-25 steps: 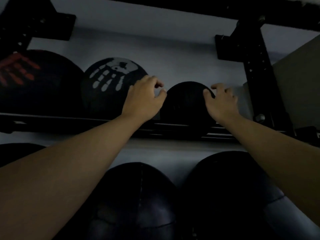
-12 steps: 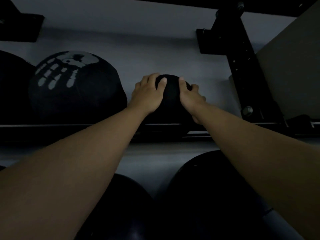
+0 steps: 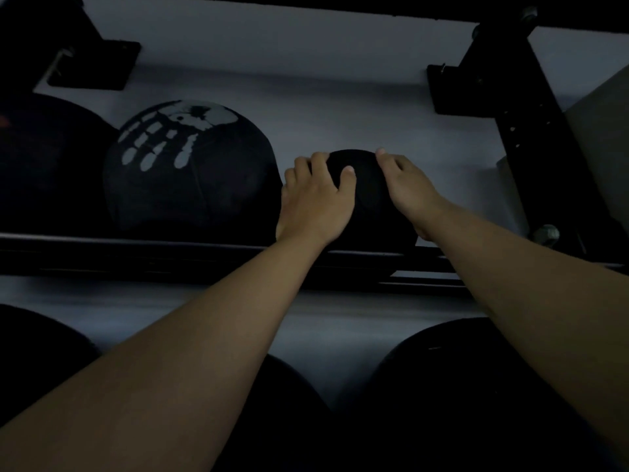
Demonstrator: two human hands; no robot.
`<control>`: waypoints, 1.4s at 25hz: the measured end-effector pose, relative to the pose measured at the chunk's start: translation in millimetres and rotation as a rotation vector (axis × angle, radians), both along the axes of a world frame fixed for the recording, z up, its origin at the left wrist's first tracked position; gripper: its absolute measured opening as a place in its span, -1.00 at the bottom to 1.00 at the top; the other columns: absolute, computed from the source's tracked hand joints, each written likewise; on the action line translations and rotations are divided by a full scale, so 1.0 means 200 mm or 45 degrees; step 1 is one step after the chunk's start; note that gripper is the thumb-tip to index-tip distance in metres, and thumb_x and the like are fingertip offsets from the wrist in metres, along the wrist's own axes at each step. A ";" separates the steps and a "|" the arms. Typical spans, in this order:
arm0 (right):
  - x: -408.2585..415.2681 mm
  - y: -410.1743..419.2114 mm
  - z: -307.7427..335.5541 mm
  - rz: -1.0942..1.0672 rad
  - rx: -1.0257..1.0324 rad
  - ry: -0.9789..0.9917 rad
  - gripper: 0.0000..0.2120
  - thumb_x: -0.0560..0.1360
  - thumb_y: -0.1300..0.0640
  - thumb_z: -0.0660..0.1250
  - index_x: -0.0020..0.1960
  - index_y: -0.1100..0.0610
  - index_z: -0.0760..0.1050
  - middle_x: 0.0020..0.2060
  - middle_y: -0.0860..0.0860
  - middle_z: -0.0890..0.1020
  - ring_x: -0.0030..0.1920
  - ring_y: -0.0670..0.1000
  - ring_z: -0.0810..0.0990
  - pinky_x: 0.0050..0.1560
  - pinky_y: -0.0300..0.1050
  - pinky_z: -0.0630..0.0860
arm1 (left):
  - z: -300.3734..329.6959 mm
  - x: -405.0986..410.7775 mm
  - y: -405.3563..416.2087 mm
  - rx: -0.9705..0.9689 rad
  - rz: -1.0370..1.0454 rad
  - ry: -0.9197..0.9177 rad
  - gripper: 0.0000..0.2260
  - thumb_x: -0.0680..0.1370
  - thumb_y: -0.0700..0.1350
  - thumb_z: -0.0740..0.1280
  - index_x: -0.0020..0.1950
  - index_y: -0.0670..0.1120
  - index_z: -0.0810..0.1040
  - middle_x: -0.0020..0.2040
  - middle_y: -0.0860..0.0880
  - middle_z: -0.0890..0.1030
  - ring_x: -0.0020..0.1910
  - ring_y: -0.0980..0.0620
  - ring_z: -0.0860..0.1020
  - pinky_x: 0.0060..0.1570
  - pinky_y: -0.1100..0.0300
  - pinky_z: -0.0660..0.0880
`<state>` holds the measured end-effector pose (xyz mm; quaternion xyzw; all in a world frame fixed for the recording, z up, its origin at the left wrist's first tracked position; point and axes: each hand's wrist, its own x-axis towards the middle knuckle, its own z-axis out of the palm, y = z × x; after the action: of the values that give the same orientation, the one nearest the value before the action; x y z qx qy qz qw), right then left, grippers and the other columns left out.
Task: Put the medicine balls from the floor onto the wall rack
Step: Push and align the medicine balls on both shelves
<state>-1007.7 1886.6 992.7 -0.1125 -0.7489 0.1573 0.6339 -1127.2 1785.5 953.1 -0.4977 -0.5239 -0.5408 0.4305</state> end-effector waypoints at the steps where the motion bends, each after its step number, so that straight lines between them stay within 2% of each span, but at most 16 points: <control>1: 0.00 0.00 -0.01 -0.009 0.022 0.014 -0.29 0.61 -0.40 -0.01 0.61 -0.02 0.31 0.54 0.15 0.41 0.50 0.20 0.43 0.56 0.17 0.34 | 0.00 0.00 0.00 0.035 -0.005 0.001 -0.50 0.67 0.19 0.08 0.54 -0.03 0.31 0.50 -0.08 0.36 0.50 -0.10 0.30 0.41 0.06 0.20; 3: 0.00 0.00 -0.04 -0.058 0.089 0.012 -0.33 0.64 -0.36 -0.06 0.63 -0.06 0.26 0.57 0.18 0.36 0.55 0.24 0.35 0.60 0.17 0.24 | -0.01 -0.01 -0.01 0.036 -0.003 0.005 -0.48 0.66 0.24 0.07 0.55 0.03 0.31 0.52 -0.07 0.34 0.52 -0.09 0.27 0.42 0.04 0.19; 7: 0.03 -0.04 -0.06 -0.135 0.142 -0.095 -0.40 0.69 -0.29 -0.16 0.67 -0.14 0.11 0.64 0.18 0.22 0.64 0.24 0.17 0.64 0.15 0.07 | -0.02 0.00 -0.03 -0.136 -0.041 -0.014 -0.40 0.66 0.34 0.00 0.68 0.17 0.14 0.73 -0.05 0.06 0.69 -0.09 0.03 0.60 -0.14 0.02; 9: 0.04 -0.04 -0.06 -0.165 0.139 -0.124 -0.39 0.69 -0.29 -0.17 0.69 -0.13 0.06 0.67 0.17 0.17 0.66 0.24 0.12 0.66 0.18 0.03 | -0.02 -0.01 -0.04 -0.161 -0.133 -0.019 -0.41 0.66 0.33 0.03 0.68 0.18 0.14 0.73 -0.05 0.07 0.71 -0.09 0.01 0.62 -0.14 0.00; 12: 0.06 -0.05 -0.08 -0.187 0.116 -0.150 -0.37 0.68 -0.31 -0.15 0.70 -0.13 0.01 0.68 0.19 0.11 0.66 0.27 0.11 0.66 0.20 0.04 | -0.01 -0.01 -0.05 -0.148 -0.137 0.003 -0.42 0.67 0.32 0.05 0.66 0.17 0.17 0.71 -0.04 0.15 0.69 -0.09 0.08 0.63 -0.17 0.09; 18: 0.08 -0.07 -0.11 -0.236 0.104 -0.205 -0.36 0.67 -0.33 -0.11 0.70 -0.16 -0.04 0.68 0.21 0.08 0.65 0.31 0.13 0.63 0.20 0.07 | -0.01 -0.01 -0.07 -0.250 -0.078 0.034 -0.41 0.69 0.31 0.00 0.69 0.14 0.08 0.73 -0.08 0.08 0.70 -0.13 0.03 0.64 -0.17 0.03; 21: 0.08 -0.11 -0.10 -0.269 0.128 -0.183 -0.42 0.70 -0.26 -0.07 0.69 -0.15 0.05 0.65 0.23 0.15 0.62 0.30 0.20 0.63 0.19 0.12 | 0.03 -0.04 -0.15 -0.388 0.119 0.114 -0.39 0.69 0.31 -0.05 0.71 0.12 0.03 0.73 -0.08 0.10 0.70 -0.11 0.08 0.65 -0.16 -0.02; 23: 0.07 -0.14 -0.08 -0.318 0.163 -0.178 -0.46 0.70 -0.23 -0.05 0.66 -0.19 0.14 0.65 0.19 0.20 0.61 0.29 0.23 0.63 0.23 0.13 | 0.06 -0.06 -0.24 -0.454 0.302 0.233 -0.40 0.70 0.29 -0.07 0.70 0.09 0.06 0.71 -0.08 0.18 0.68 -0.08 0.14 0.66 -0.15 -0.11; 27: 0.03 -0.28 -0.03 -0.360 0.256 -0.252 -0.49 0.68 -0.22 0.04 0.57 -0.13 0.37 0.61 0.12 0.35 0.58 0.23 0.33 0.61 0.20 0.22 | 0.13 -0.14 -0.49 -0.328 0.516 0.399 -0.47 0.72 0.19 0.00 0.67 0.04 0.21 0.66 -0.05 0.29 0.67 -0.06 0.17 0.65 -0.16 -0.18; 29: -0.04 -0.40 0.00 -0.336 0.328 -0.268 -0.54 0.70 -0.16 0.07 0.48 -0.05 0.50 0.51 0.10 0.48 0.47 0.18 0.46 0.49 -0.01 0.33 | 0.16 -0.24 -0.66 -0.233 0.576 0.384 -0.48 0.71 0.17 0.04 0.65 0.04 0.26 0.64 -0.05 0.32 0.65 -0.09 0.20 0.64 -0.17 -0.10; 30: -0.08 -0.47 0.01 -0.312 0.366 -0.259 -0.57 0.70 -0.12 0.09 0.43 -0.01 0.55 0.44 0.09 0.55 0.38 0.12 0.52 0.34 -0.15 0.36 | 0.17 -0.30 -0.74 -0.225 0.600 0.377 -0.49 0.71 0.16 0.05 0.64 0.03 0.27 0.63 -0.06 0.33 0.64 -0.11 0.22 0.63 -0.17 -0.02; 32: -0.17 -0.61 0.03 -0.272 0.435 -0.237 -0.61 0.71 -0.06 0.12 0.36 0.07 0.58 0.33 0.07 0.61 0.23 0.03 0.53 0.08 -0.27 0.29 | 0.18 -0.44 -0.89 -0.268 0.623 0.375 -0.49 0.71 0.16 0.07 0.63 0.02 0.29 0.62 -0.09 0.34 0.60 -0.16 0.26 0.59 -0.15 0.10; 33: -0.22 -0.68 0.04 -0.267 0.453 -0.226 -0.62 0.71 -0.05 0.13 0.36 0.08 0.59 0.31 0.07 0.62 0.19 -0.01 0.51 0.03 -0.28 0.27 | 0.18 -0.50 -0.96 -0.299 0.621 0.373 -0.49 0.71 0.17 0.07 0.63 0.02 0.28 0.61 -0.10 0.35 0.58 -0.17 0.28 0.56 -0.13 0.14; 35: -0.35 -0.83 0.06 -0.261 0.452 -0.199 -0.63 0.70 -0.05 0.15 0.37 0.05 0.58 0.34 0.08 0.61 0.19 -0.04 0.49 0.08 -0.29 0.27 | 0.19 -0.65 -1.10 -0.356 0.623 0.355 -0.48 0.70 0.19 0.08 0.64 0.04 0.26 0.60 -0.11 0.34 0.57 -0.19 0.29 0.52 -0.12 0.16</control>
<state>-1077.5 1719.7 1005.5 -0.0867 -0.7963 -0.0516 0.5964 -1256.9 1565.4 990.9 -0.4804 -0.6333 -0.2704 0.5431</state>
